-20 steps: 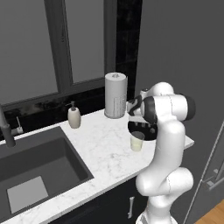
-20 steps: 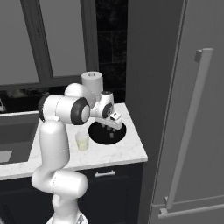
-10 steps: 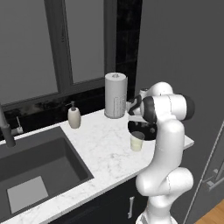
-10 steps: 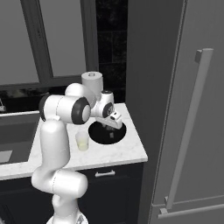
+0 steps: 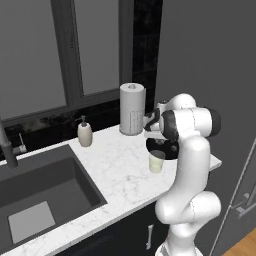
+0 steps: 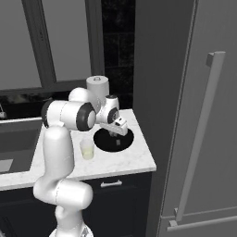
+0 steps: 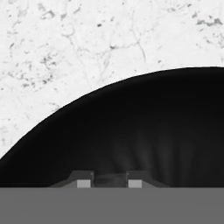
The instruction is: Grab a lemon wedge from the fridge and one ice cube from the ice bowl, and put them in the glass of lemonade.
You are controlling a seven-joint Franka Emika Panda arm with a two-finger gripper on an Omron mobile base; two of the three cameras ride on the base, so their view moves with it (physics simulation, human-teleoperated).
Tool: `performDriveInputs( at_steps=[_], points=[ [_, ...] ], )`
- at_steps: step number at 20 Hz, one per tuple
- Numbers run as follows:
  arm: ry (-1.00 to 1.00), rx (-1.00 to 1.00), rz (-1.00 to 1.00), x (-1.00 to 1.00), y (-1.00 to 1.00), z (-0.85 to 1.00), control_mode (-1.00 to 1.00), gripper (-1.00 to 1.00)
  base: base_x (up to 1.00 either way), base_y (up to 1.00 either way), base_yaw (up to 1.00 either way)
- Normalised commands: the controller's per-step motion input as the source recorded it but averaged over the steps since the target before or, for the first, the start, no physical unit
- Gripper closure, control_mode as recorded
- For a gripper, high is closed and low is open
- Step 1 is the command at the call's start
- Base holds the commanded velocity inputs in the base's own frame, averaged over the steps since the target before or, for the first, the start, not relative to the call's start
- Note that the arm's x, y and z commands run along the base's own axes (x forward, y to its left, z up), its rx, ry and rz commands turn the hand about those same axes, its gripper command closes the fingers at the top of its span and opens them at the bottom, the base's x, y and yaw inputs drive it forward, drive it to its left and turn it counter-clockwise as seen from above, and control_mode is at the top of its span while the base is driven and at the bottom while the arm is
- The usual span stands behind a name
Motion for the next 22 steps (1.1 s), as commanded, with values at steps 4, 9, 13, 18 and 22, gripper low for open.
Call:
performDriveInputs(
  at_steps=[4, 9, 13, 18, 22],
  points=[
    [-0.01, 0.0, 0.0, -0.16, 0.0, 0.03, -1.0, 1.0, 0.0, 0.0, 0.0],
    [-0.05, 0.0, 0.0, -0.44, 0.0, 0.16, -1.0, 1.0, 0.0, 0.0, 0.0],
    [-0.13, 0.0, 0.0, -0.64, 0.02, 0.42, -1.0, 1.0, 0.0, 0.0, 0.0],
    [-0.15, 0.0, 0.0, -0.5, 0.07, 0.71, -1.0, 1.0, 0.0, 0.0, 0.0],
    [-0.05, -0.01, 0.0, -0.48, 0.24, 0.61, -1.0, 1.0, 0.0, 0.0, 0.0]
  ],
)
